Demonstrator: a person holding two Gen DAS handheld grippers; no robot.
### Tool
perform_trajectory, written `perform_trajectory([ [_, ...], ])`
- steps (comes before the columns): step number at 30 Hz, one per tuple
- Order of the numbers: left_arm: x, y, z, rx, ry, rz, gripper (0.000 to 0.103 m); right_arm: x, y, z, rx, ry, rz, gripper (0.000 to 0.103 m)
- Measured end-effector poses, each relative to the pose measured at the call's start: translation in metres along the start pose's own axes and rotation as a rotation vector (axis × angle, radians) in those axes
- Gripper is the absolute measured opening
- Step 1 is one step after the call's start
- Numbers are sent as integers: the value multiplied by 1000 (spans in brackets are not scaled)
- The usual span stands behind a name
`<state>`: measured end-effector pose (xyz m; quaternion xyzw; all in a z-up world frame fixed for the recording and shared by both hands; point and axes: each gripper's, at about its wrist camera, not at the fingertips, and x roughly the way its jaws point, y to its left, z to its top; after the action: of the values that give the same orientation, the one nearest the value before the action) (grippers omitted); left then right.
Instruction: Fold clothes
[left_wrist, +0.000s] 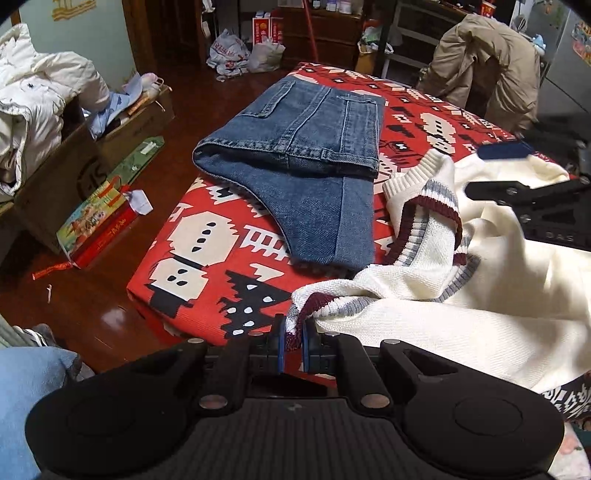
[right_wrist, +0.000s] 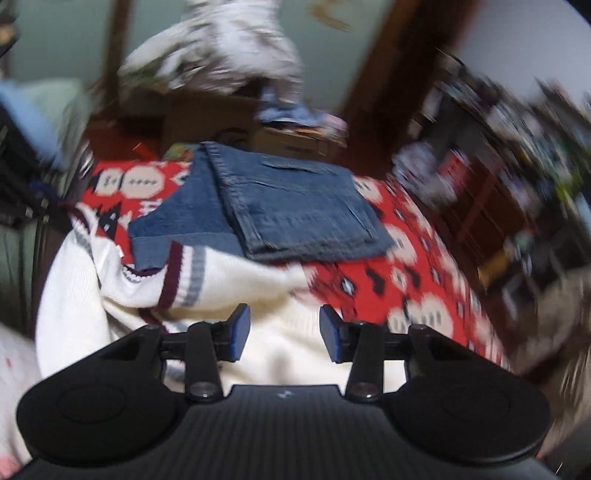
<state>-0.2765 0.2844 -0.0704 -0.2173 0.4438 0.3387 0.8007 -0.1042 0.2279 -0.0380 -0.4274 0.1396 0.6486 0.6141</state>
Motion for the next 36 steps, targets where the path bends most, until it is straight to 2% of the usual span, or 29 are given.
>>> perform_trajectory([
  [4,3,3,1,-11,12,-16,8,8,12,13,-342,25,20,59],
  [5,4,3,2,-13,16,-17,8,11,17,15,-453,38,23,60],
  [9,5,3,2,-10,17,-18,8,22,31,15,-743,76,62,59],
  [12,2,3,2,-4,9,-19,8,29,44,14,-848,105,119,46],
  [13,0,2,3,0,3,-18,8,32,47,13,-859,119,123,29],
  [14,-2,0,4,7,-9,-13,8,35,47,13,-823,135,111,14],
  [16,-8,-4,6,29,-38,-2,8,40,47,13,-749,165,86,10],
  [18,-20,-12,12,67,-93,13,8,31,41,16,-613,146,34,8],
  [22,-50,-30,35,130,-240,15,8,-15,9,25,-285,51,-167,7],
  [25,-79,-44,65,138,-362,-21,8,-70,-27,35,-29,-42,-314,7],
  [27,-105,-58,86,146,-457,-52,8,-111,-52,40,88,-98,-405,7],
  [32,-172,-100,127,187,-689,-105,8,-208,-96,46,252,-201,-628,7],
  [36,-221,-131,155,205,-803,-147,8,-293,-119,52,317,-285,-752,7],
])
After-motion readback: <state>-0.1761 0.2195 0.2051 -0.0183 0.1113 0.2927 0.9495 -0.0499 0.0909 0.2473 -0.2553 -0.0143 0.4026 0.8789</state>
